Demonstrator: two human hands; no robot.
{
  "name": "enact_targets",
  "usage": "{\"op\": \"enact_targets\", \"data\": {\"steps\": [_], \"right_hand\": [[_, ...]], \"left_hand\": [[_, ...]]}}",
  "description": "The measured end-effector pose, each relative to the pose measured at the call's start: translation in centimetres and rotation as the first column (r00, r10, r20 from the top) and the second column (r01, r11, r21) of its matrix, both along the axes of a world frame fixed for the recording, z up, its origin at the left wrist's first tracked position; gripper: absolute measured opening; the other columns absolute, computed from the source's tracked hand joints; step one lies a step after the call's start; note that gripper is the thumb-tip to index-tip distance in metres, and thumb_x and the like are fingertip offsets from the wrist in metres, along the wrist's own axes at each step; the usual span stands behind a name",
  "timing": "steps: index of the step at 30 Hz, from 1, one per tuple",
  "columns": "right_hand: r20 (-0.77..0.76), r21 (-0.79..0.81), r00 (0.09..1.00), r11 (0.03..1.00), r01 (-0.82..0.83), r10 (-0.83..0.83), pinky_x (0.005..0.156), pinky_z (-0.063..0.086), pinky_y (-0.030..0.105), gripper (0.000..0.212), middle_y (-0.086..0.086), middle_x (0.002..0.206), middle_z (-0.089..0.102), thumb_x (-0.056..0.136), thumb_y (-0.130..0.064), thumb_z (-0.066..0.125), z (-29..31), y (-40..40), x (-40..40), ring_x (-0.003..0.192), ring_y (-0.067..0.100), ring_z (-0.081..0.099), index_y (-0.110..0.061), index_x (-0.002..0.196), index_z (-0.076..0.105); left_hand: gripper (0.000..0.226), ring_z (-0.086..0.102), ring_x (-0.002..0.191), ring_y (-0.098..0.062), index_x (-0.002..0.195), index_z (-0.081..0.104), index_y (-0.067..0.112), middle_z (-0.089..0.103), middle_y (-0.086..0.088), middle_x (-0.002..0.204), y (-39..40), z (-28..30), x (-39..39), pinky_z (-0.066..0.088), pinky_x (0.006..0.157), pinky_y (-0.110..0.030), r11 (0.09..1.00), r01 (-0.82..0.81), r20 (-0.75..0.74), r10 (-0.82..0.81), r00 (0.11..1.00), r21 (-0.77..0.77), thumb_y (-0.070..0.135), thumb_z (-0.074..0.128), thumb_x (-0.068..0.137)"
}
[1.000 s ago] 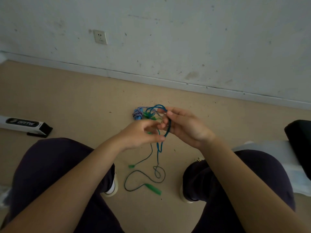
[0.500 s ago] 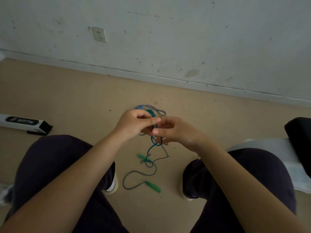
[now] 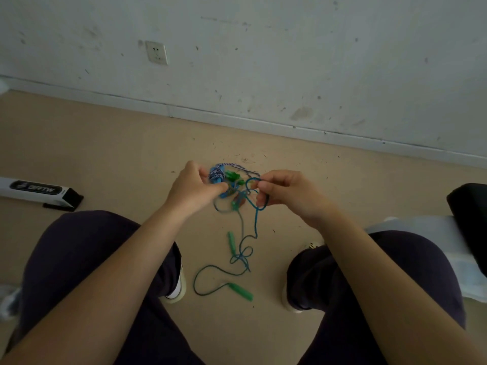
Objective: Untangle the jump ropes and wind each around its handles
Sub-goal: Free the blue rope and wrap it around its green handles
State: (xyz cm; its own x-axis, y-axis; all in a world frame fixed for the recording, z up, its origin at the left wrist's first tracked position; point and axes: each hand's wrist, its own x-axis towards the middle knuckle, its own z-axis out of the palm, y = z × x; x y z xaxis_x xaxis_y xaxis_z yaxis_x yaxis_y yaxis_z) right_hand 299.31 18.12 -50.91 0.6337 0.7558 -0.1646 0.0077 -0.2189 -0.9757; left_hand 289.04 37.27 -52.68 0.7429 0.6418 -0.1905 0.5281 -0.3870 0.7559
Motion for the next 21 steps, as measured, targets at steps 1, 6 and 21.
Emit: {"op": "enact_targets", "data": {"steps": [1,6,21], "right_hand": [[0.038,-0.013,0.998,0.999,-0.041,0.041,0.073,0.053,0.025,0.014,0.006,0.073,0.066,0.096,-0.004,0.056,-0.1,0.0,0.0,0.070,0.015,0.062,-0.001,0.102,0.068],[0.075,-0.001,0.992,0.995,-0.104,0.103,0.058,0.049,0.025,0.016,-0.010,0.058,0.061,0.097,-0.007,0.056,0.5,0.2,-0.4,0.057,0.011,0.053,-0.005,0.105,0.070],[-0.043,0.118,0.998,0.992,-0.049,0.055,0.080,0.056,0.039,0.019,0.013,0.078,0.067,0.096,-0.009,0.056,0.8,-0.2,-0.3,0.077,0.026,0.064,0.003,0.087,0.069]], "left_hand": [[0.045,0.057,0.093,-0.013,0.112,0.054,0.019,0.058,0.005,0.103,-0.3,0.4,0.0,0.048,0.080,-0.030,0.996,0.087,0.052,-0.086,0.995,-0.010,0.030,0.081,0.078],[0.015,0.067,0.088,0.004,0.102,0.071,0.021,0.075,0.004,0.099,-2.0,1.1,-0.4,0.048,0.086,-0.015,0.816,0.538,0.153,-0.516,0.843,-0.212,0.027,0.072,0.089],[0.032,0.059,0.076,0.007,0.104,0.071,0.026,0.068,0.020,0.085,-2.8,0.8,-0.4,0.045,0.068,-0.020,0.731,0.574,0.169,-0.555,0.815,-0.368,0.045,0.078,0.079]]}}
